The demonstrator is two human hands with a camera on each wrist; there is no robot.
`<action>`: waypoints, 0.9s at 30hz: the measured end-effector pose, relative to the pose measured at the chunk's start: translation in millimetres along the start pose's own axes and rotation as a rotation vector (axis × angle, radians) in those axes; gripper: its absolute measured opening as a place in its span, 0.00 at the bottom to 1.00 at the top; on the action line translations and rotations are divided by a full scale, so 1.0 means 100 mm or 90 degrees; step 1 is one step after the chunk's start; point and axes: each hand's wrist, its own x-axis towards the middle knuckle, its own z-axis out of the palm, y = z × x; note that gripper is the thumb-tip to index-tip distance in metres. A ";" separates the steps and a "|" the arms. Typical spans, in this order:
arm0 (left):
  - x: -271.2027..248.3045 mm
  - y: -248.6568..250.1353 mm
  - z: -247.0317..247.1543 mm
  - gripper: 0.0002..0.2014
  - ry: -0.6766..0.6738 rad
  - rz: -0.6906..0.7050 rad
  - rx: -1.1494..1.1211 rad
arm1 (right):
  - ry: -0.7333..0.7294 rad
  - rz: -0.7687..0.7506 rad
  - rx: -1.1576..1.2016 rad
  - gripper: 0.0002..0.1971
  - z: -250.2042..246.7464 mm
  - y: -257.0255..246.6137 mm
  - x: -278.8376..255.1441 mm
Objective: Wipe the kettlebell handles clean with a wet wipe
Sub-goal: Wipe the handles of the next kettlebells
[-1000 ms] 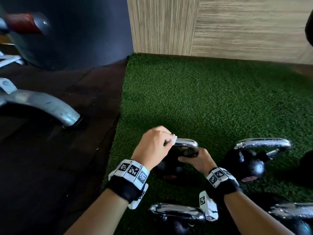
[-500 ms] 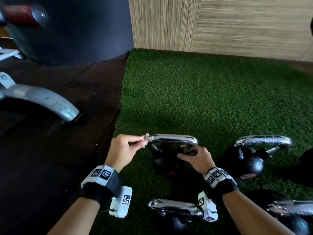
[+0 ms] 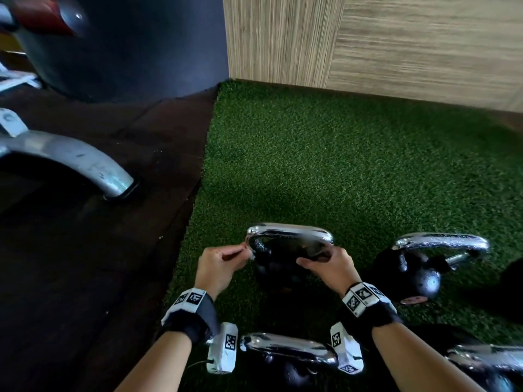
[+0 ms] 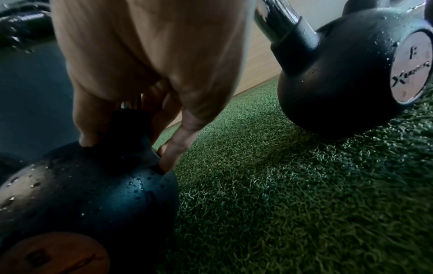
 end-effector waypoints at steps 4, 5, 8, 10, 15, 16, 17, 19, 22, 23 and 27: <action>-0.04 0.04 -0.02 0.10 0.015 0.066 0.152 | -0.032 0.003 0.046 0.21 0.00 0.00 0.00; -0.05 0.06 0.00 0.10 0.026 0.069 0.153 | -0.042 0.008 0.061 0.22 -0.01 -0.01 -0.01; -0.03 0.09 0.07 0.11 0.070 0.118 0.222 | -0.057 0.018 0.047 0.20 -0.05 0.00 -0.05; 0.05 0.12 0.12 0.12 0.095 0.174 0.302 | -0.054 0.008 -0.023 0.15 -0.08 0.05 -0.08; 0.36 0.37 0.41 0.12 0.081 0.182 0.364 | -0.083 -0.124 -0.183 0.11 -0.12 -0.04 -0.32; 0.45 0.44 0.48 0.13 0.064 0.151 0.365 | -0.098 -0.155 -0.196 0.10 -0.09 -0.08 -0.36; 0.52 0.50 0.56 0.13 0.043 0.119 0.371 | -0.117 -0.178 -0.204 0.08 -0.05 -0.12 -0.39; 0.64 0.60 0.69 0.10 -0.004 0.079 0.390 | -0.156 -0.211 -0.216 0.05 0.03 -0.19 -0.43; 0.74 0.66 0.78 0.09 -0.046 0.046 0.381 | -0.174 -0.262 -0.243 0.08 0.06 -0.25 -0.39; 0.75 0.68 0.76 0.09 -0.061 0.040 0.391 | -0.150 -0.247 -0.218 0.10 0.05 -0.26 -0.33; 0.79 0.67 0.65 0.10 -0.135 0.009 0.402 | -0.044 -0.095 -0.147 0.24 0.06 -0.35 -0.04</action>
